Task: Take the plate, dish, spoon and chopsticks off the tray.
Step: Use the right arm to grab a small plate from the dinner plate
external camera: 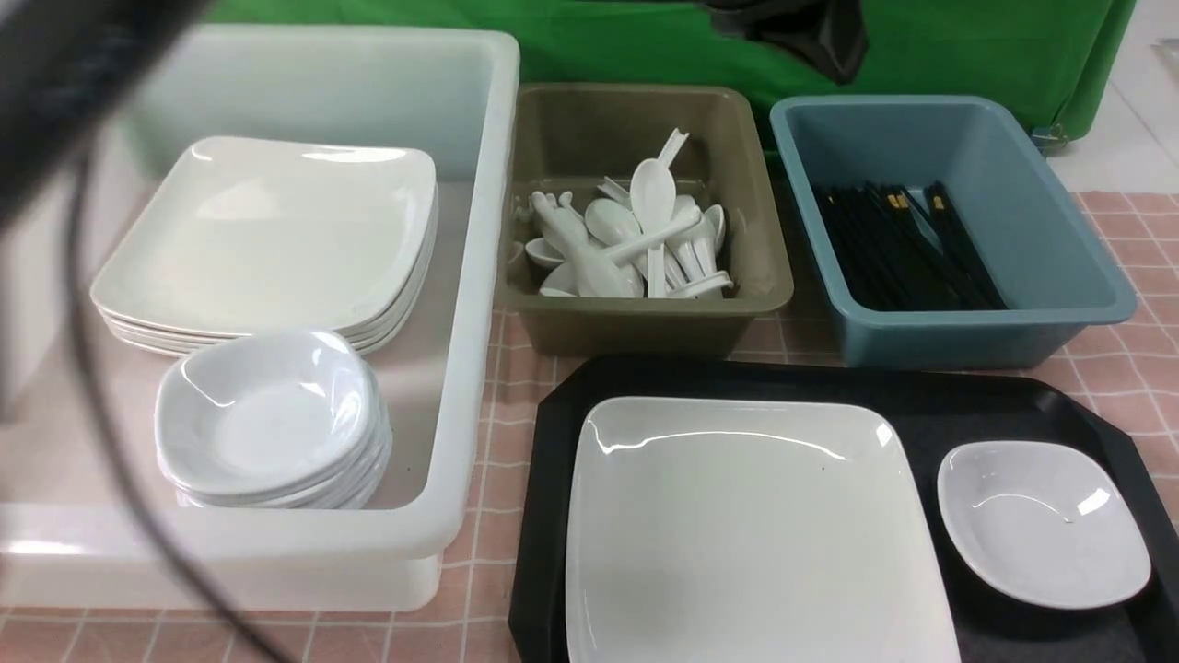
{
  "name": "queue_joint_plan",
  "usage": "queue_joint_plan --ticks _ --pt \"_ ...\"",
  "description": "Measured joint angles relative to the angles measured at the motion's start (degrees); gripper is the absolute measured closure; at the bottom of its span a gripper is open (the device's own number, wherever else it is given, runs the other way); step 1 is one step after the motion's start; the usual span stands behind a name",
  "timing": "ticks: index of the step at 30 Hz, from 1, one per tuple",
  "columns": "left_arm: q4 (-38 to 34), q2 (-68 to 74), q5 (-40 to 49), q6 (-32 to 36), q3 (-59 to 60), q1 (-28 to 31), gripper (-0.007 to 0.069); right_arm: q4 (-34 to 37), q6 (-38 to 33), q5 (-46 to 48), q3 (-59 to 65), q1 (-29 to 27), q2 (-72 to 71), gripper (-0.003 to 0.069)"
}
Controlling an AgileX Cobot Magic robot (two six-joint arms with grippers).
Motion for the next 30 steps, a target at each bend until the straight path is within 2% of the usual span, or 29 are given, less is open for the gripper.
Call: queue_joint_plan --ticks 2,4,6,8,9,11,17,23,30 --pt "3.77 -6.18 0.2 -0.39 8.54 -2.73 0.0631 0.0 -2.15 -0.06 0.0 0.0 3.54 0.048" --pt "6.97 -11.13 0.2 -1.59 16.44 -4.94 0.0629 0.0 -4.55 -0.17 0.0 0.0 7.52 0.0348" --pt "8.29 -16.11 -0.81 -2.51 24.94 -6.3 0.0628 -0.06 -5.91 -0.58 0.0 0.0 10.32 0.0245" --pt "8.47 -22.25 -5.38 -3.26 35.57 -7.71 0.0628 -0.11 -7.29 -2.77 0.67 0.0 15.45 0.0129" --pt "7.99 -25.02 -7.87 -3.33 40.29 -8.14 0.0628 -0.13 -8.18 -4.66 1.28 0.0 17.48 0.0099" --pt "6.68 -29.37 -11.97 -3.4 47.45 -8.51 0.0628 -0.6 -8.59 -7.33 2.42 0.0 20.38 0.0076" --pt "3.07 -41.45 -22.84 -3.5 66.58 -8.58 0.0627 -6.4 -6.18 -11.93 4.21 0.0 33.49 0.0075" --pt "2.82 -45.82 -26.7 -3.5 72.79 -8.58 0.0627 -7.41 -4.73 -12.62 4.39 0.0 41.35 0.0075" --pt "2.82 -46.03 -28.52 -3.5 73.22 -8.58 0.0627 -11.16 -1.46 -17.32 4.51 0.0 46.2 0.0076"
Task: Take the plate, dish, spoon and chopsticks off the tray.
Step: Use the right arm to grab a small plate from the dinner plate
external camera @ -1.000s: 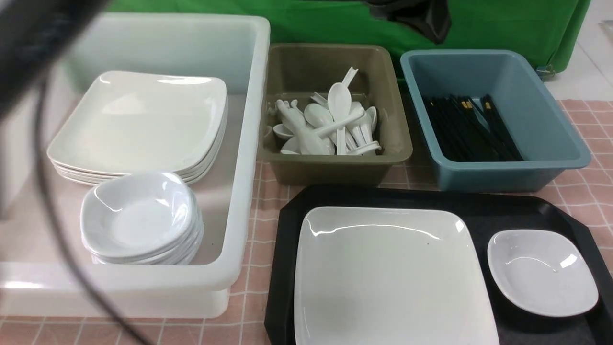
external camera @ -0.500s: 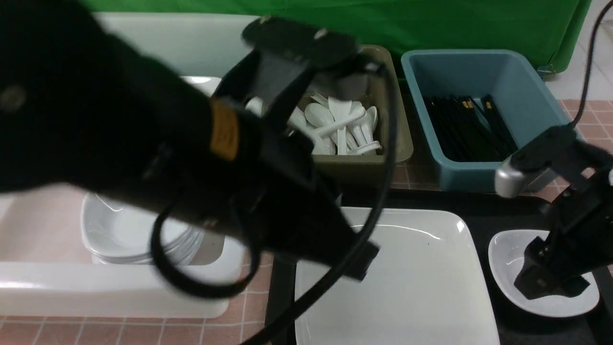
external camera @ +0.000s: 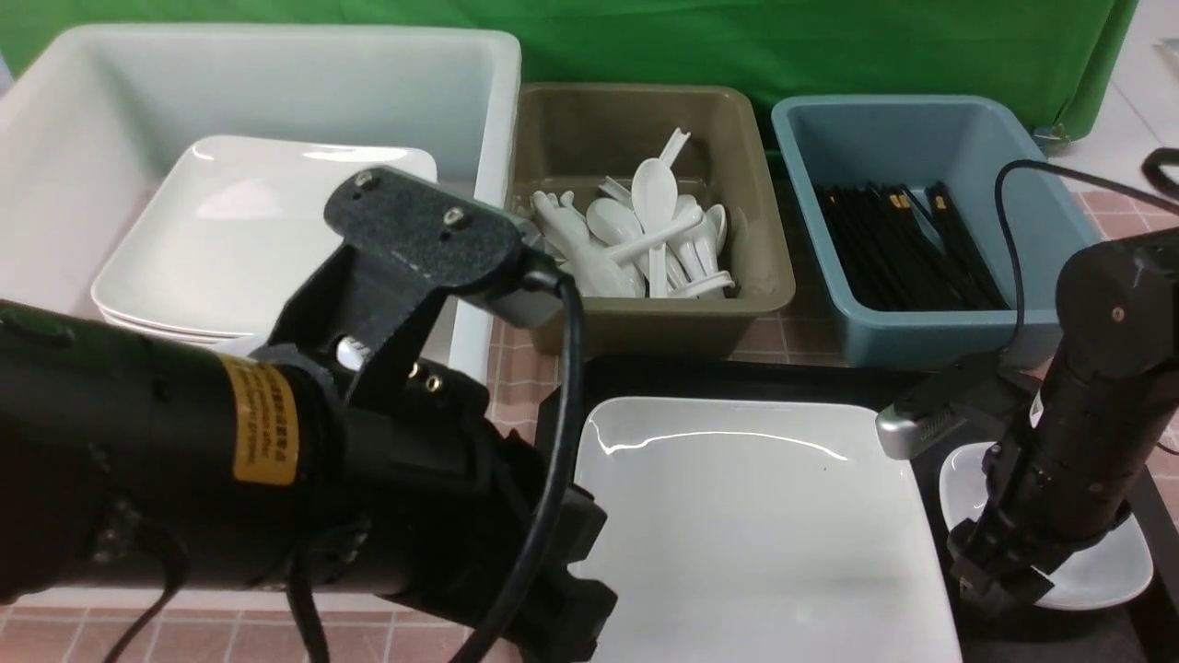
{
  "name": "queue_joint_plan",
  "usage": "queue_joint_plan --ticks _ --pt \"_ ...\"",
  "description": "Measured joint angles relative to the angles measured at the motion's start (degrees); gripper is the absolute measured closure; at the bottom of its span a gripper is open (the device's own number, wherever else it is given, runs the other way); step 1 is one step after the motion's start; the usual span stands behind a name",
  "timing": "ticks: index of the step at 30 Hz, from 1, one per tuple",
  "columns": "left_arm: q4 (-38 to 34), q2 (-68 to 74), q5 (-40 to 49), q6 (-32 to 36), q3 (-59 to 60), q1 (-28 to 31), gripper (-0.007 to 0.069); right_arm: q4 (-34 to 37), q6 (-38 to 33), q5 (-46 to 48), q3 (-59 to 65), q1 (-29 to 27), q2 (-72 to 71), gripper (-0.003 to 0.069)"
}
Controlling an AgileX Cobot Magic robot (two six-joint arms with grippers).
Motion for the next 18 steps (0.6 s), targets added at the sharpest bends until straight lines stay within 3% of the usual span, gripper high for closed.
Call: queue_joint_plan --ticks 2,5,6,8,14,18 --pt "0.0 0.0 -0.15 0.0 0.0 0.0 0.0627 -0.96 0.72 -1.06 0.0 0.0 0.52 0.0084" --pt "0.0 0.0 -0.15 0.0 0.0 0.0 0.0627 -1.64 1.01 -2.53 0.0 0.0 1.22 0.0174" --pt "0.0 0.0 -0.15 -0.04 0.0 0.0 0.0627 -1.65 1.06 -2.59 0.0 0.0 1.41 0.0275" --pt "0.0 0.0 -0.15 -0.04 0.0 0.0 0.0627 -1.91 0.7 -2.79 -0.06 0.0 1.43 0.0398" --pt "0.68 0.0 -2.71 -0.64 0.0 0.0 0.0627 -2.03 -1.45 3.7 -1.92 0.4 -2.75 0.0458" --pt "5.37 0.0 -3.85 -3.86 -1.67 0.67 0.0627 -0.27 0.9 8.25 -6.44 0.51 -12.14 0.0575"
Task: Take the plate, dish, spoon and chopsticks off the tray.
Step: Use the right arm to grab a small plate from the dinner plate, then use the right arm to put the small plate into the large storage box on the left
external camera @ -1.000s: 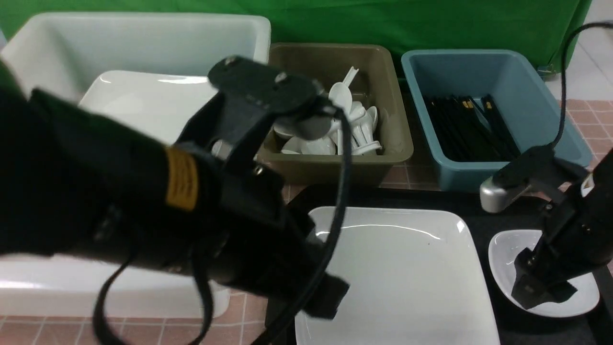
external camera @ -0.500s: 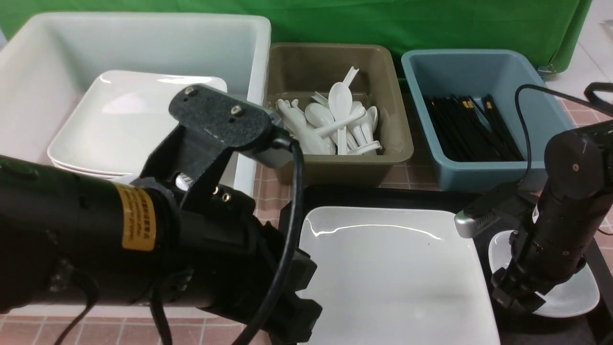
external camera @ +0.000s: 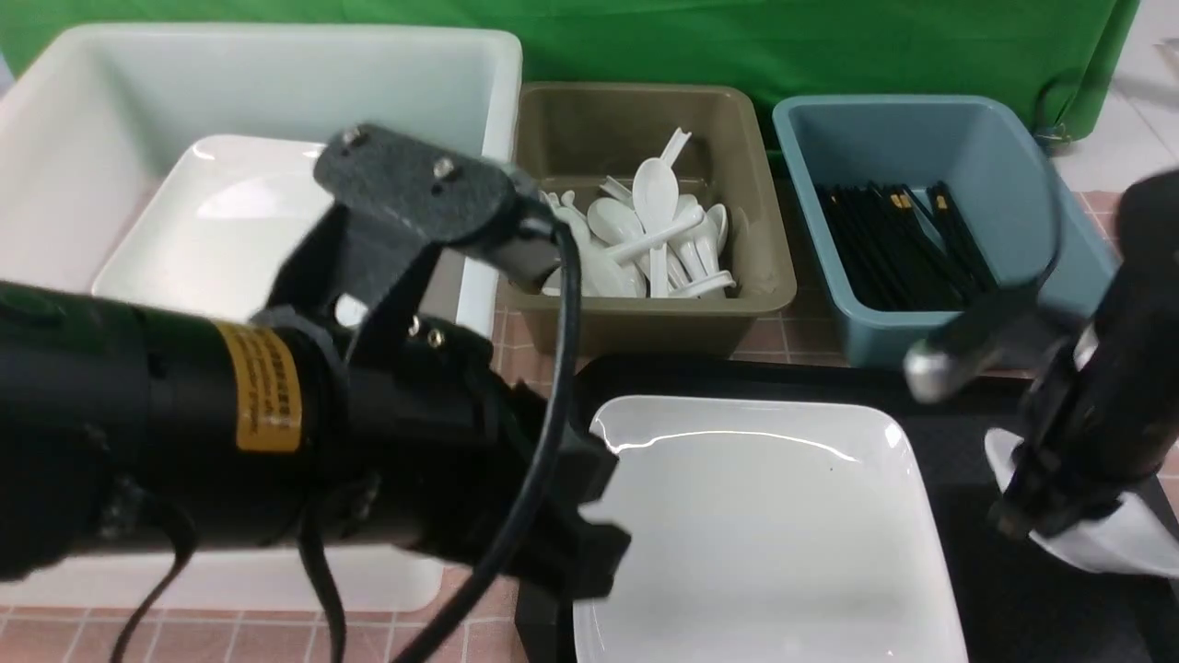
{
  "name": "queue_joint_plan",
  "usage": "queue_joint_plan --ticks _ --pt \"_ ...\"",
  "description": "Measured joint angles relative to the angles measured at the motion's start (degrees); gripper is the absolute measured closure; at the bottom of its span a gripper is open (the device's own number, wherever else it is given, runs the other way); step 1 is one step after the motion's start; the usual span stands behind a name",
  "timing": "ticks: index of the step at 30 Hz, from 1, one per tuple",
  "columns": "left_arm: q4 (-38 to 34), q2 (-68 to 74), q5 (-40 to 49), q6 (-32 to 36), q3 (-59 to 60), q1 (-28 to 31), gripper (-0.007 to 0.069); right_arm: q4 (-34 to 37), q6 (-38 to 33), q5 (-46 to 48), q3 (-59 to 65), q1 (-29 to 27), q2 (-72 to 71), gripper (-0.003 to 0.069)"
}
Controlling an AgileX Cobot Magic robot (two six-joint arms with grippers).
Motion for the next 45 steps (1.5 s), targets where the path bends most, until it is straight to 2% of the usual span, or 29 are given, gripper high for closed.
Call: queue_joint_plan --ticks 1,6,9,10,11,13,15,16,18,22,23,24,29,35,37,41,45 --pt "0.26 0.0 0.1 -0.26 -0.19 0.13 0.0627 0.59 0.05 0.01 -0.25 -0.06 0.0 0.0578" --pt "5.98 -0.05 7.59 -2.27 -7.94 9.24 0.0627 17.44 -4.86 0.46 -9.63 0.51 -11.53 0.0579" --pt "8.05 -0.71 13.0 -0.7 -10.99 16.55 0.0627 26.41 -8.08 0.57 -14.9 4.02 -12.5 0.0579" --pt "8.42 -1.43 15.22 0.07 -11.28 19.89 0.0627 28.14 -8.81 0.12 -17.45 7.42 -11.77 0.0579" --pt "8.48 -2.05 16.09 0.54 -11.28 22.18 0.0627 28.9 -9.1 -0.1 -18.53 9.08 -11.22 0.0579" --pt "8.68 -4.35 19.24 1.01 -11.08 29.08 0.0627 29.94 -9.17 -2.13 -23.18 16.64 -7.26 0.0579" --pt "8.68 -5.59 19.97 1.01 -10.66 31.93 0.0627 30.11 -9.17 -3.56 -25.05 19.38 -5.12 0.0579" --pt "8.12 -7.86 20.73 0.76 -9.65 36.41 0.0627 30.39 -9.17 -6.26 -28.17 23.28 -1.2 0.0579" --pt "7.35 -9.37 21.09 0.62 -8.91 39.64 0.0627 30.51 -9.17 -7.77 -30.28 25.7 2.12 0.0579" --pt "1.34 -16.72 23.49 0.4 -6.01 49.61 0.0627 30.32 -9.17 -11.8 -41.05 31.87 16.09 0.0579" --pt "1.34 -17.03 23.49 0.4 -5.87 49.61 0.0627 30.28 -9.17 -11.8 -41.52 31.87 16.1 0.0579" --pt "-0.2 -19.58 23.79 0.71 -4.89 52.1 0.0627 29.71 -9.17 -12.25 -45.3 33.39 21.3 0.0579" --pt "-1.28 -24.69 27.37 1.47 -2.49 54.81 0.0626 28.26 -9.17 -12.33 -54.73 35.24 31.7 0.0579" --pt "-1.28 -26.09 29.13 2.25 -1.71 54.81 0.0626 26.58 -9.23 -13.21 -58.99 35.82 37.84 0.056" --pt "-1.28 -26.15 29.13 2.38 -1.71 54.81 0.0626 26.37 -9.23 -13.21 -59.2 35.87 38.52 0.0525" --pt "-1.28 -26.21 29.13 2.44 -1.71 54.81 0.0626 26.17 -9.09 -12.79 -59.39 35.93 38.73 0.0321" --pt "-1.28 -26.21 29.13 3.09 -1.71 54.81 0.0626 25.84 -8.46 -9.52 -59.74 36.23 37.12 0.0217"
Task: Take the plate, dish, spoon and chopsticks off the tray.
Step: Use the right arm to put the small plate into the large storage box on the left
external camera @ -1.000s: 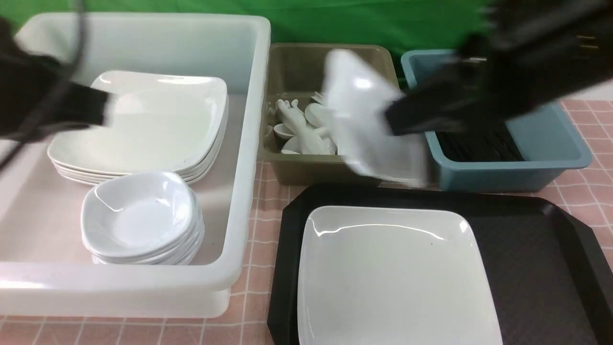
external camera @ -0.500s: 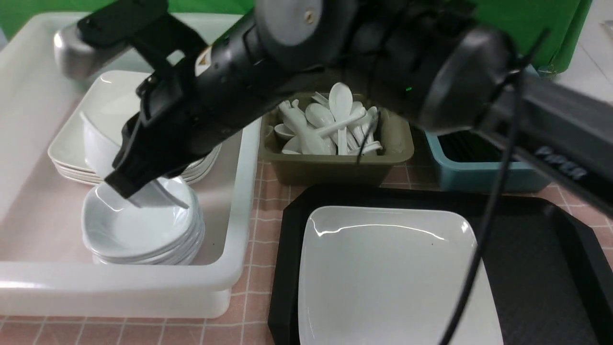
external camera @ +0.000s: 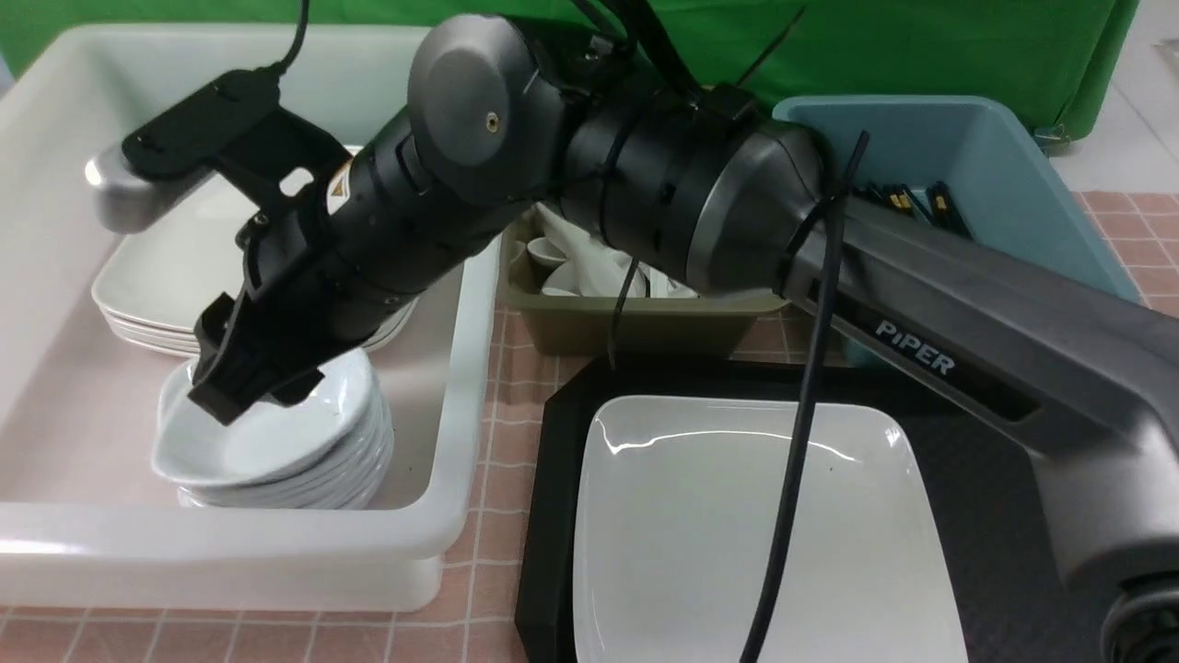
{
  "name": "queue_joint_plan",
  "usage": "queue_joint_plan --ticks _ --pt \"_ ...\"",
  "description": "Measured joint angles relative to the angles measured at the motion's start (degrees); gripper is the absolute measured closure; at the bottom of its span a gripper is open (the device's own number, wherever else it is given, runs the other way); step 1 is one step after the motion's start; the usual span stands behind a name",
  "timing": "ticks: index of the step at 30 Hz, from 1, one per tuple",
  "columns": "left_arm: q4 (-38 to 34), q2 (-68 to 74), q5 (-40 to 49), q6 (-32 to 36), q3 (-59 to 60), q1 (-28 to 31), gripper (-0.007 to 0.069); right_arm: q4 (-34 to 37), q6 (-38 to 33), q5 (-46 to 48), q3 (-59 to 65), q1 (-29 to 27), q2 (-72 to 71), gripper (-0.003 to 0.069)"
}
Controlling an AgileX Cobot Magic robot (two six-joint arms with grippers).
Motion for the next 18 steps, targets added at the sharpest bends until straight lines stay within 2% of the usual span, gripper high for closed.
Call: queue_joint_plan --ticks 4,7,9,12,13,14,15,18 --pt "-0.62 0.0 0.0 2.13 0.0 0.0 0.0625 -4.2 2.78 7.16 -2.19 -0.28 -3.35 0.0278" --pt "-5.95 1.35 -0.1 6.67 0.0 0.0 0.0625 -12.01 6.67 17.51 -4.85 -3.18 -9.71 0.0531" --pt "-11.72 3.21 -0.49 9.23 0.0 0.0 0.0625 -14.37 8.9 18.92 -4.54 -6.76 -14.23 0.0612" --pt "-20.73 6.68 -1.98 14.89 0.43 0.0 0.0625 -15.01 10.98 18.92 -1.33 -13.36 -19.51 0.0629" --pt "-26.6 9.45 -2.95 20.41 1.14 0.0 0.0625 -14.26 11.73 18.92 2.95 -18.29 -23.99 0.0629" --pt "-27.25 9.45 -2.94 20.94 1.22 0.0 0.0625 -14.12 11.73 18.92 3.61 -18.92 -23.99 0.0629" --pt "-31.59 11.91 -3.37 24.38 1.68 0.0 0.0625 -12.56 11.78 18.92 10.58 -24.48 -28.49 0.0629" --pt "-35.0 15.89 -4.23 28.95 2.23 -0.53 0.0629 -10.08 11.42 18.8 24.08 -33.04 -35.03 0.0629"
